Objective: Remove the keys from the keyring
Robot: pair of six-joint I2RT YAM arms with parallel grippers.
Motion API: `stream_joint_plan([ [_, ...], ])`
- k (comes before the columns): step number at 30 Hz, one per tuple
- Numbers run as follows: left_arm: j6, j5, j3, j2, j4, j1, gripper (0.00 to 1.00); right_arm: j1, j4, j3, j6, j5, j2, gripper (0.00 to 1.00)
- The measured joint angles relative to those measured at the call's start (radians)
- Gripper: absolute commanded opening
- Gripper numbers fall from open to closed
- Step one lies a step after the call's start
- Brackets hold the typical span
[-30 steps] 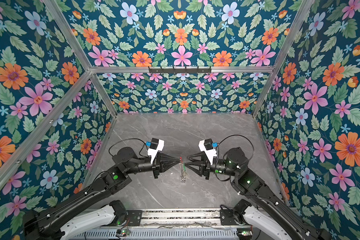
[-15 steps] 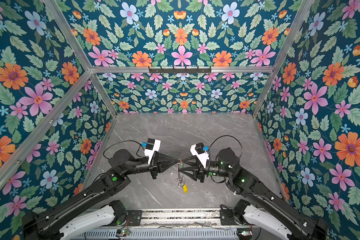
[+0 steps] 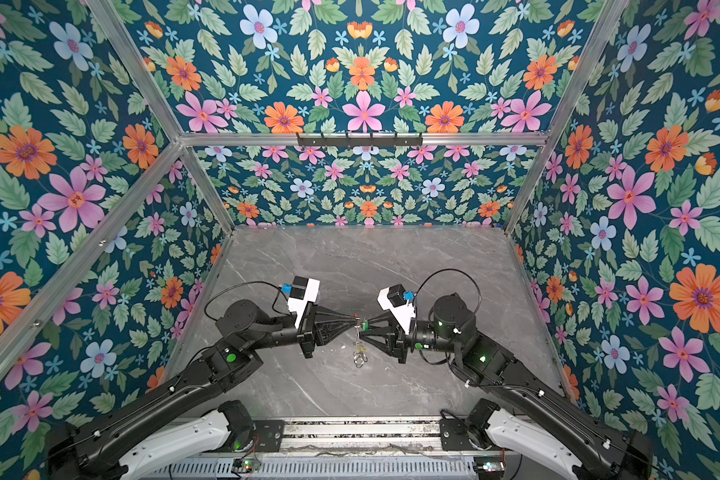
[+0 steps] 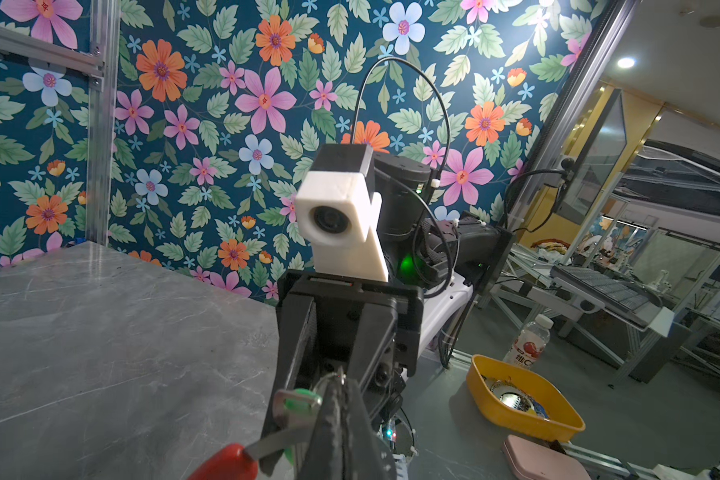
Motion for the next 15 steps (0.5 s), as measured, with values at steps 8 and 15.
stream_joint_plan([
  [8, -0.004, -0.011, -0.006, 0.001, 0.027, 0.0, 0.0, 0.001, -0.001, 0.0, 0.001, -0.018, 0.004, 0.11],
  [15, -0.007, -0.016, -0.006, 0.001, 0.035, 0.0, 0.0, 0.008, 0.005, 0.0, 0.002, -0.044, 0.018, 0.06],
])
